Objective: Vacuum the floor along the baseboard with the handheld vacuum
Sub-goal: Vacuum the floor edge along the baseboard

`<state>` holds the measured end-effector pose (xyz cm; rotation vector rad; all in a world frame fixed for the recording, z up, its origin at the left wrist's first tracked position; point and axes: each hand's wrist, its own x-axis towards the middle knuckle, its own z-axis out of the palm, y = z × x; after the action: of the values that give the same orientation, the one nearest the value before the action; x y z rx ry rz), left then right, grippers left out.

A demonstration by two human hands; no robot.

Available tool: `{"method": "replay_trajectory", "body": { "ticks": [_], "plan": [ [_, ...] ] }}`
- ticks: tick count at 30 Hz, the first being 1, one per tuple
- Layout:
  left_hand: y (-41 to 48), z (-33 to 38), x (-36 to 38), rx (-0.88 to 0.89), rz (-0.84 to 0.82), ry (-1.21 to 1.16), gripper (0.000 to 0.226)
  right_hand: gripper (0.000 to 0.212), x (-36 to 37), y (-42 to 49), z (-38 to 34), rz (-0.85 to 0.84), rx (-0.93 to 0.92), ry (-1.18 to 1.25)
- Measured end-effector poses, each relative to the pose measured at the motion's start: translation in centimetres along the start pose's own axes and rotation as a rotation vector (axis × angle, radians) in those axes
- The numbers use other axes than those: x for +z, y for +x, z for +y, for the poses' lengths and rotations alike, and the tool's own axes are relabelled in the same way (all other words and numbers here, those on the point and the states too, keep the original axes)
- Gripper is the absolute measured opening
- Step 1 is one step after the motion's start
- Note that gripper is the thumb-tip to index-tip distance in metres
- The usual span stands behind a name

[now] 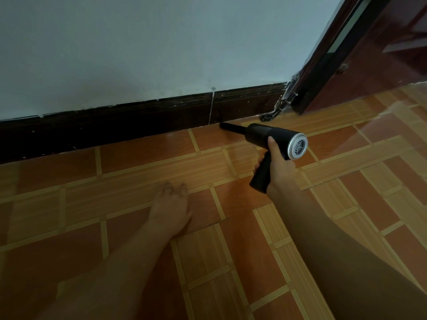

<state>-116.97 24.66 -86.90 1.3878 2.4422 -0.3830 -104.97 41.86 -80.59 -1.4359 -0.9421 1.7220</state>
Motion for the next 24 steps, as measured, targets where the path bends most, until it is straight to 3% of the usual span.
{"method": "replay_trajectory", "body": {
  "ticks": [19, 24],
  "plan": [
    [-1.0, -2.8, 1.0, 0.022, 0.071, -0.178, 0.055, 0.049, 3.0, -3.6, 2.0, -0.199, 0.039, -0.070],
    [-1.8, -4.3, 1.5, -0.013, 0.042, -0.193, 0.056, 0.039, 4.2, -4.5, 2.5, -0.250, 0.040, -0.074]
  ]
}}
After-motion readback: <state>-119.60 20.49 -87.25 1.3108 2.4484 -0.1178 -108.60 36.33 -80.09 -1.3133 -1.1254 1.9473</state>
